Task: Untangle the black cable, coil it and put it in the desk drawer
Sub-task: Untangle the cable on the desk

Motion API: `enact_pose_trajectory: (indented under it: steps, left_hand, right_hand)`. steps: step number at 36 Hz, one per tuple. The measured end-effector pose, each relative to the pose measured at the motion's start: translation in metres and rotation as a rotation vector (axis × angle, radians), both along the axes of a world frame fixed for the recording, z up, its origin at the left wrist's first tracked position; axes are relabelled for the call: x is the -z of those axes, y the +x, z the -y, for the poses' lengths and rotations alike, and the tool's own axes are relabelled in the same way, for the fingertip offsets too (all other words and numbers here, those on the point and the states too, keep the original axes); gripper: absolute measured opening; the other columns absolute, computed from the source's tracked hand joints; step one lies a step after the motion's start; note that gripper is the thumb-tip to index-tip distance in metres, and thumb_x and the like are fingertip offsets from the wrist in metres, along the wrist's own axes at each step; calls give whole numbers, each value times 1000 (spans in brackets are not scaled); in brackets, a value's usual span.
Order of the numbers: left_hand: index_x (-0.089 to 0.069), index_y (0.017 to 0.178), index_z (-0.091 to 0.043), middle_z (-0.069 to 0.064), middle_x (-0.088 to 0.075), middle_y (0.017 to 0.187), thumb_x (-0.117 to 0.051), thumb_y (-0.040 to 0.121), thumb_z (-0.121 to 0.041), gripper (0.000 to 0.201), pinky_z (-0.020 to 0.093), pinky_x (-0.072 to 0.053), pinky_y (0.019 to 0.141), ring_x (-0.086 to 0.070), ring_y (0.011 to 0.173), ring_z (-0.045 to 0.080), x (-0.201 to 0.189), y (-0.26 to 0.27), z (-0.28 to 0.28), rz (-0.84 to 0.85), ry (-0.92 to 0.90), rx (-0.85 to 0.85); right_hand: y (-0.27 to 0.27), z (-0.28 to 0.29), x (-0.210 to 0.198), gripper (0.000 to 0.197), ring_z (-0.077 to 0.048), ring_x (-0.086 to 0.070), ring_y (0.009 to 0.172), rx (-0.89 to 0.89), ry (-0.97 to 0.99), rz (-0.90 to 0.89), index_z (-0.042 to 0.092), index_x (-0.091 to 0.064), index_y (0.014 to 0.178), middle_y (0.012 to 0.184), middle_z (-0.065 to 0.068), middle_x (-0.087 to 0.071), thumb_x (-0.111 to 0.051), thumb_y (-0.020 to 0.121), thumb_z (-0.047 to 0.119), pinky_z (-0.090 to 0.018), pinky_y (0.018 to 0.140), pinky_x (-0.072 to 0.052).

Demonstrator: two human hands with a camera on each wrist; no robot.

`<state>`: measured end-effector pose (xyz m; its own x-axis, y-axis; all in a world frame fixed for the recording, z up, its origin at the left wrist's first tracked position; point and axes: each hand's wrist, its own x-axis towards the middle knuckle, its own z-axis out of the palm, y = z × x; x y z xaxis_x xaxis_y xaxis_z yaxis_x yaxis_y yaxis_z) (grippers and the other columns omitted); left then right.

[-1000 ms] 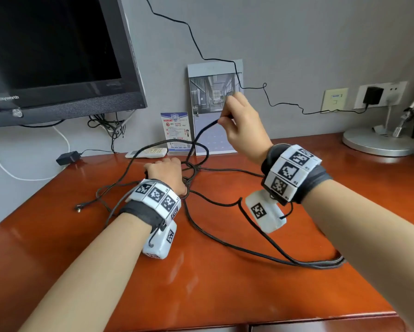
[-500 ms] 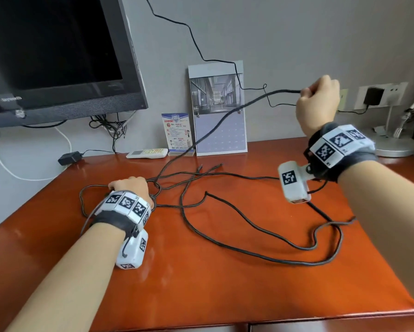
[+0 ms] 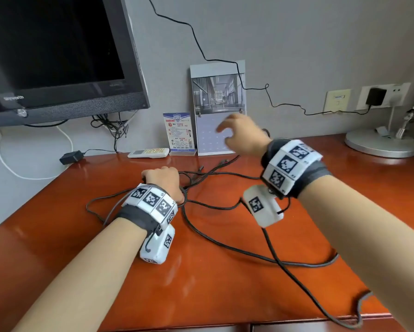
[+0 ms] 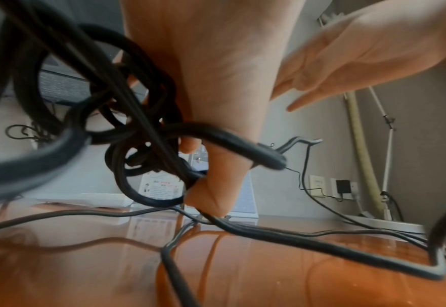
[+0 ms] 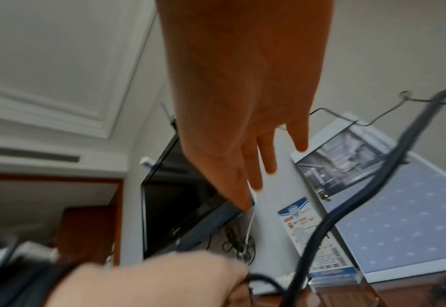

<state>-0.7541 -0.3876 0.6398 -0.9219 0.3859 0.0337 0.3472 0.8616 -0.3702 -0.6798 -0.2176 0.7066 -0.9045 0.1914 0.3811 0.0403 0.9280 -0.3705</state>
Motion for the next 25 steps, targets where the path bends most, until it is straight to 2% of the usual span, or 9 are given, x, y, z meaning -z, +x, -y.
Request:
enact_pose_trajectory:
  steps: [2,4,7,9,12,17,20,22,25]
  left_hand:
    - [-47,125,-11,4,-55,120,-63,77,-37,57,42,-42,87,-58,105,24,-2,4,-7,2,2,30]
    - [-47,125,-11,4,-55,121,-64,76,-37,58,42,-43,89,-58,107,24,-4,8,-12,-3,3,42]
    - [-51,121,-12,3,-58,118,-66,73,-32,54,42,-43,90,-59,106,24,-8,12,-14,-27,42,56]
    - [-51,120,-11,3,-59,115,-66,74,-30,53,42,-45,91,-60,103,24,-9,14,-15,-30,59,65]
    - [-49,121,-9,4,-58,115,-66,74,-30,54,42,-45,90,-60,102,25,-11,15,-16,-36,63,79]
    - [-47,124,-9,5,-56,121,-66,75,-33,58,44,-43,93,-58,108,26,-9,13,-18,-4,58,70]
    - [-46,127,-11,5,-53,125,-65,76,-36,60,46,-42,95,-56,111,26,-6,10,-16,23,39,44]
    - [-46,128,-11,5,-53,126,-65,76,-37,61,46,-42,95,-56,112,25,-3,7,-13,37,21,21]
    - [-47,127,-12,4,-54,123,-66,76,-39,61,44,-41,92,-57,109,24,0,4,-11,38,6,-10]
  right_hand:
    - [-3,25,2,40,-23,-42,126,-171,97,142,15,-62,122,136,-7,-47,-50,85,6,-35,106,-36]
    - [-4,43,5,32,-27,-51,116,-210,175,284,12,-63,118,127,-10,-56,-51,90,19,-31,92,-43]
    - [-5,52,15,36,-28,-54,109,-210,262,358,6,-57,119,117,-8,-60,-52,93,31,-21,72,-34]
    - [-4,51,21,33,-27,-53,109,-198,260,341,8,-54,119,119,-8,-58,-52,94,29,-21,71,-31]
    - [-6,49,28,16,-30,-54,96,-163,270,333,9,-55,102,114,-16,-61,-51,93,21,-26,70,-35]
    - [-7,41,32,21,-29,-60,92,-201,226,336,3,-69,98,101,-14,-67,-57,87,16,-35,77,-51]
    - [-1,33,26,27,-29,-62,86,-254,190,268,-2,-71,93,94,-18,-70,-59,87,21,-38,80,-51]
    - [4,25,15,22,-25,-63,85,-289,129,150,0,-73,93,91,-11,-72,-58,89,17,-29,78,-47]
    - [10,8,-6,19,-14,-56,75,-257,50,-26,7,-74,93,76,2,-63,-54,91,9,-17,63,-36]
